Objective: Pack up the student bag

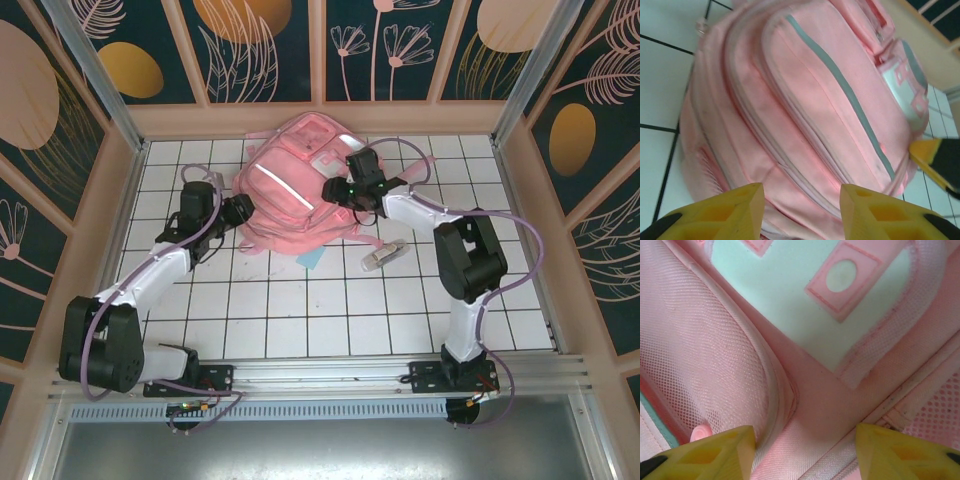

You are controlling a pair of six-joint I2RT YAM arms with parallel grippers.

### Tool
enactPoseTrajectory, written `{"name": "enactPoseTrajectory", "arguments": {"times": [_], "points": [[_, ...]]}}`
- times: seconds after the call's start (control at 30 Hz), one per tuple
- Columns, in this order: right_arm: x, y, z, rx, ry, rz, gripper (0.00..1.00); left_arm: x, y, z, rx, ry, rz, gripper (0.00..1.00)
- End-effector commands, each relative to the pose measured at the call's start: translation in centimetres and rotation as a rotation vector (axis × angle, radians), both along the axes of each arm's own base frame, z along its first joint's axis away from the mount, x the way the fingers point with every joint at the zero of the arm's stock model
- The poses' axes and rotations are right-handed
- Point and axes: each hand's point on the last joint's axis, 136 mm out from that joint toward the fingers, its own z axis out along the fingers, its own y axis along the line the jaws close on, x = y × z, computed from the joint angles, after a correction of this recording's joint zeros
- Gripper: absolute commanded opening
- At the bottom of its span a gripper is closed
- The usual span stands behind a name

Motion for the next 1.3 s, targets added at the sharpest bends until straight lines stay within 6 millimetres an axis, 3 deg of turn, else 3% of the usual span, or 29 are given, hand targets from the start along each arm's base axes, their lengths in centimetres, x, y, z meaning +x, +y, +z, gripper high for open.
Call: {"name": "enactPoseTrajectory", "arguments": {"times": [0.0, 0.23, 0.43, 0.6, 0.63, 0.83, 1.03, 1.1, 1.27], "points": [[1.4, 2.5, 2.8, 0.094, -0.081, 0.013, 0.53, -1.4, -2.1, -0.9, 0.062, 0.027, -0.103, 0.43], [1.8, 4.2, 3.3, 0.153, -0.080, 0.023, 0.49, -2.4, -8.4, -2.4, 0.119, 0.060, -0.248, 0.43], [1.9, 5.0, 2.0, 0.181, -0.038, 0.028, 0.23, -1.7, -12.2, -4.1, 0.211, 0.106, -0.311, 0.44], [2.0, 5.2, 2.8, 0.207, -0.048, 0.025, 0.12, -1.2, -13.1, -5.9, 0.282, 0.175, -0.327, 0.45], [2.1, 5.1, 3.0, 0.209, -0.052, 0.022, 0.12, -1.1, -13.0, -7.2, 0.304, 0.205, -0.322, 0.45], [1.9, 5.1, 3.4, 0.215, -0.057, 0.028, 0.11, 0.2, -10.6, -8.4, 0.445, 0.242, -0.213, 0.44], [1.9, 5.2, 3.6, 0.228, -0.060, 0.029, 0.09, 0.2, -10.4, -10.1, 0.480, 0.289, -0.218, 0.30], [2.0, 5.1, 3.6, 0.229, -0.065, 0.025, 0.08, 0.1, -10.9, -10.6, 0.465, 0.296, -0.239, 0.22], [2.2, 5.0, 3.4, 0.232, -0.071, 0.011, 0.05, -0.6, -13.0, -10.7, 0.364, 0.295, -0.321, 0.16]]}}
